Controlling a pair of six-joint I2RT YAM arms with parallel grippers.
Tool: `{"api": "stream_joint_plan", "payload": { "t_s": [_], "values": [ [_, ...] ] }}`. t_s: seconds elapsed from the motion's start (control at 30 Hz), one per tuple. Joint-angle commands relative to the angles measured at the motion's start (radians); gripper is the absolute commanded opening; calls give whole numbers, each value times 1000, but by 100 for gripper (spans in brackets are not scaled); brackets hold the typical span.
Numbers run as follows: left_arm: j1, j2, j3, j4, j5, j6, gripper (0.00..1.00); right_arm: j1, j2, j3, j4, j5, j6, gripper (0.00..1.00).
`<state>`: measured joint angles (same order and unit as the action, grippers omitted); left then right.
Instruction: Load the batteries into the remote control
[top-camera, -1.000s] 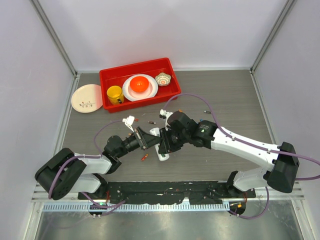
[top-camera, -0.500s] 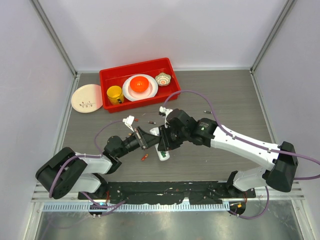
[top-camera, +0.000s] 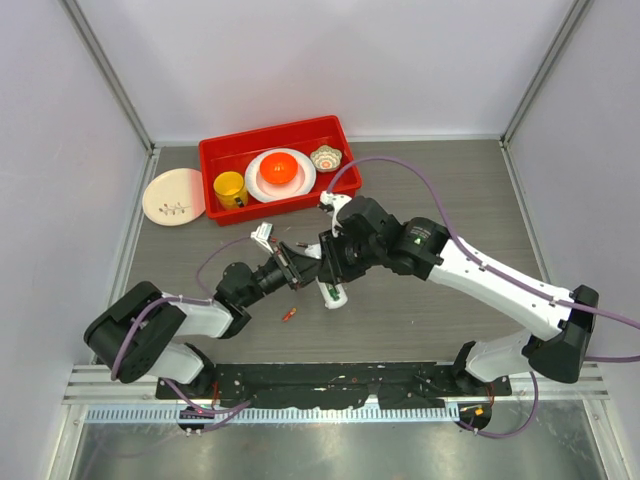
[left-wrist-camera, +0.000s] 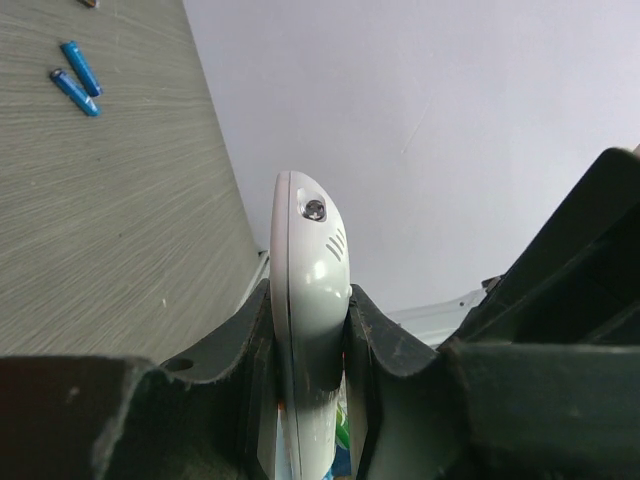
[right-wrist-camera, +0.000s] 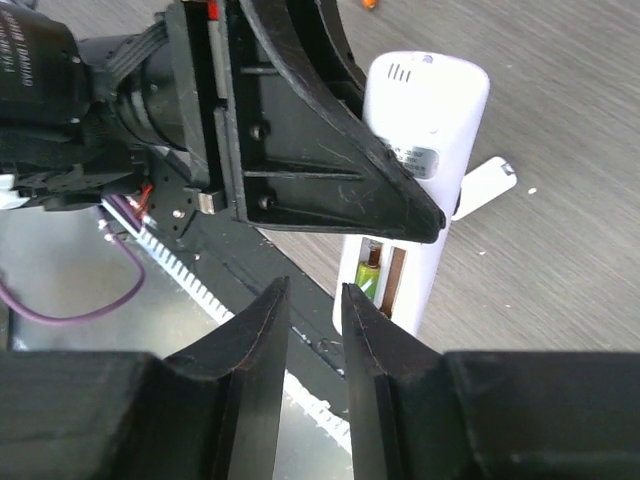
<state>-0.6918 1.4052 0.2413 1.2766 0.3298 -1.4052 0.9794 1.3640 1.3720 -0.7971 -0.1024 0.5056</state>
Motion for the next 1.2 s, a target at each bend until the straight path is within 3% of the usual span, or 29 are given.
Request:
{"api": "stream_joint_plan", "payload": {
  "t_s": [0.0,0.1,0.33,0.7,1.17],
  "values": [
    [0,21,67,270,-20,-63,0,-2,-48,27,-67,99,-71,33],
    [3,38,90,270,-3,-93,0,-2,-121,-37,-22,167,-81,32],
    [6,70,118,268,28,-135,0,-2,-218,-123,19,144,-104,30],
    [6,84,139,270,57,-161,0,-2,-204,-162,48,58,-116,18],
    [6,78,133,270,66,-156,0,-2,-190,-172,55,10,-124,17]
  ]
}}
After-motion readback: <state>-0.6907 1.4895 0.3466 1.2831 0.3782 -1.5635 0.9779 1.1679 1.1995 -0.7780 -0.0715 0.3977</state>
